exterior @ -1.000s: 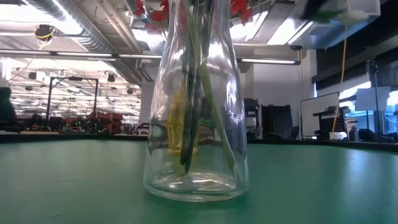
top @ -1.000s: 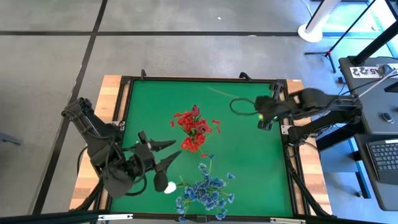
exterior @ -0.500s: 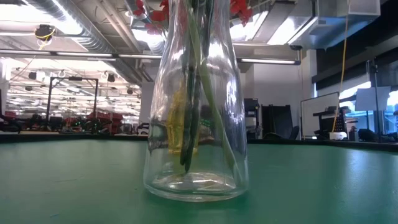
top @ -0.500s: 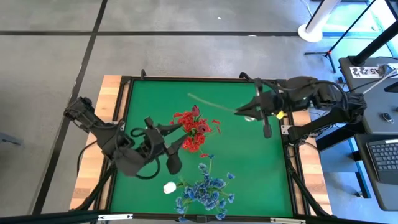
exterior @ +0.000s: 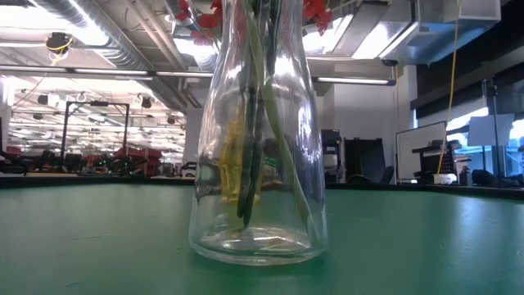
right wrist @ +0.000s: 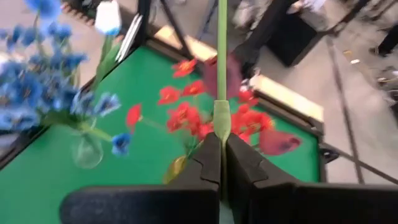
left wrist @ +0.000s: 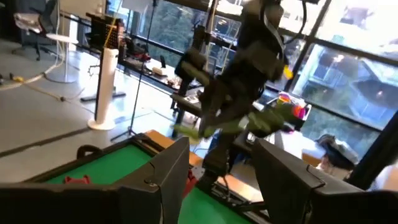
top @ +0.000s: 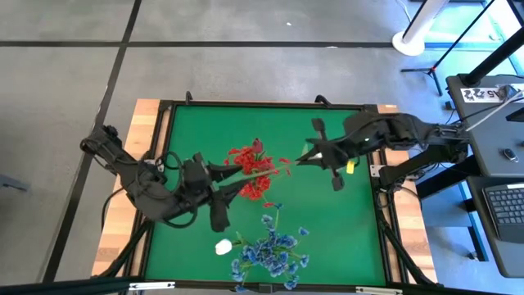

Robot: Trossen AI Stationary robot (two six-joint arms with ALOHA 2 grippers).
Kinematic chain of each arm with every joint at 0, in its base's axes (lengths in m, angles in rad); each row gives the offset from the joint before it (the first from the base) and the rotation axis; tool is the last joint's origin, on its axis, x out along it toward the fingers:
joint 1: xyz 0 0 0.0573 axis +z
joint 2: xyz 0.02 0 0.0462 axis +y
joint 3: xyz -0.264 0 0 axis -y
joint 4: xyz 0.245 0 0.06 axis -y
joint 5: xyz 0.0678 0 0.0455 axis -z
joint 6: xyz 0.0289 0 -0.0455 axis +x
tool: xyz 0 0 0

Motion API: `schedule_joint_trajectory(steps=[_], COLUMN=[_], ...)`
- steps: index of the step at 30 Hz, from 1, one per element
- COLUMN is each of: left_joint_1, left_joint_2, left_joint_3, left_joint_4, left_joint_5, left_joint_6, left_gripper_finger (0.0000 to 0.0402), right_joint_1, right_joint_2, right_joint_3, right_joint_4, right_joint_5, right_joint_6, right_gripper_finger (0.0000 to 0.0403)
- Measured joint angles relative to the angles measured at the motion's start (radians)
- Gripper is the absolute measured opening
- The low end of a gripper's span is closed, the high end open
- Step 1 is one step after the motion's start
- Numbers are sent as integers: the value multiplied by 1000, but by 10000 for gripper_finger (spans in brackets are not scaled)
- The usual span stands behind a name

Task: Sort flowers into vase by color
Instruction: Put the white tulip into the transparent vase

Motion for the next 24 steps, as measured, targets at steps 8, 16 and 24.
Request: schedule_joint_trajectory(steps=[8,16,24], left_joint_1=[-23,-27,-27], left_joint_2=[-59,-59,-59], left_joint_3=[1,1,1], left_joint_4=[-234,-309,-339], left_joint_5=[-2,-3,-5], left_joint_6=[-249,-362,-408], left_gripper_finger=[173,173,173], right_joint_1=[0,0,0], right_joint_2=[30,30,47], right_joint_3=[-1,-1,-1], right_joint_4=[-91,-164,-222], right_joint_5=[-51,-58,-58], right_joint_6=[-63,-128,-172], right_gripper_finger=[5,5,5])
